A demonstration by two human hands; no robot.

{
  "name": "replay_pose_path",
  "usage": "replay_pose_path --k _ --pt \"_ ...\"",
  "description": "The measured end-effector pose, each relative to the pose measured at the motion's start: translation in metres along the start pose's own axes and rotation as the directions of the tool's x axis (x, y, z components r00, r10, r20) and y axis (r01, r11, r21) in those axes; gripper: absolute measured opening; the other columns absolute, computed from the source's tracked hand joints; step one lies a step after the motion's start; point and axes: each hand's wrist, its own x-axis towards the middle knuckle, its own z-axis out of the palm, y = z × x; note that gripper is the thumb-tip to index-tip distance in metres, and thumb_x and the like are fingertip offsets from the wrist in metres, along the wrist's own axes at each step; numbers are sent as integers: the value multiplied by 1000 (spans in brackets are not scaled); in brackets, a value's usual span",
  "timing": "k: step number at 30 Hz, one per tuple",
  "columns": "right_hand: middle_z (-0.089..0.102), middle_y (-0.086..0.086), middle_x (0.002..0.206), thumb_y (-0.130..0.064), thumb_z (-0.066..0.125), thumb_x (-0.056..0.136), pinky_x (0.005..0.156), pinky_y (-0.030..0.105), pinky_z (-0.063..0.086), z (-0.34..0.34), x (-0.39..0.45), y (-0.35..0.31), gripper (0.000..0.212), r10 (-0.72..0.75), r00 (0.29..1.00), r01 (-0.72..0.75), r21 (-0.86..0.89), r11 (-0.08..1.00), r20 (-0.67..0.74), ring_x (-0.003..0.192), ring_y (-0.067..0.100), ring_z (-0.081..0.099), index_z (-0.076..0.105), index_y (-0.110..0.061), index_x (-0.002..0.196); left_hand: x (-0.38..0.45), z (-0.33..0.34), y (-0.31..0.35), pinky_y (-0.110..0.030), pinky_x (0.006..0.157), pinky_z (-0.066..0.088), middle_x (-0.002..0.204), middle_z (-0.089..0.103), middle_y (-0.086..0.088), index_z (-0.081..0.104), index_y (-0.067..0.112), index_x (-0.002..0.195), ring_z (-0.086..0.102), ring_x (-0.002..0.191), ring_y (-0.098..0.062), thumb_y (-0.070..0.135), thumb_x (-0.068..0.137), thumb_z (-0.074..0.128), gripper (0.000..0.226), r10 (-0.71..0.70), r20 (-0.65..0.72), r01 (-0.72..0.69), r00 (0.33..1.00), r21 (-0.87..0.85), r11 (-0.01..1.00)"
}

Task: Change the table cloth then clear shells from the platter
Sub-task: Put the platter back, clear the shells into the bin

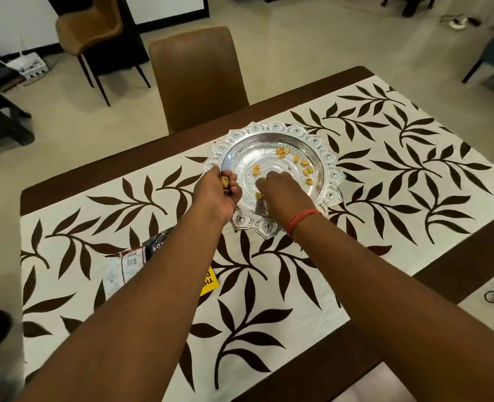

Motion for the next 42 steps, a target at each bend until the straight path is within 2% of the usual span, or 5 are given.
replay_pose_path --k 5,13,21,28,42 --pt "62 15 102 -2 58 86 68 30 35 -1 5 8 22 -43 998 44 30 999 -47 96 35 59 63 -7 107 -5 0 -2 -18 39 41 62 52 -6 53 8 71 45 44 -10 31 106 38 44 -2 11 2 1000 1 1000" --pt "69 -3 86 -11 68 85 61 8 39 -43 15 -7 12 42 991 34 547 836 -125 75 7 57 74 -16 94 -11 9 -10 -20 44 49 59 58 -9 54 3 82 52 46 -14 35 106 36 44 -29 14 29 999 22 999" --pt "68 -7 86 -9 62 92 65 15 50 -63 35 -6 15 -54 997 74 600 796 -51 74 4 63 72 -15 102 -15 3 -9 -21 44 50 74 61 -12 58 0 87 56 57 -16 32 106 36 44 -64 72 68 995 -61 996" --pt "62 15 122 -37 48 94 95 43 49 -20 72 55 36 168 986 -166 133 977 -2 111 35 58 63 -18 120 -19 -8 -6 -17 36 41 69 55 -10 56 3 75 51 42 -13 28 105 39 42 -85 73 90 994 -81 993" --pt "64 2 110 -9 64 87 78 37 50 4 17 38 25 -372 927 371 23 928 47 101 25 57 67 -18 111 -18 -18 3 -17 38 43 69 57 -10 58 2 77 51 46 -12 28 105 40 42 -74 41 76 996 -48 996"
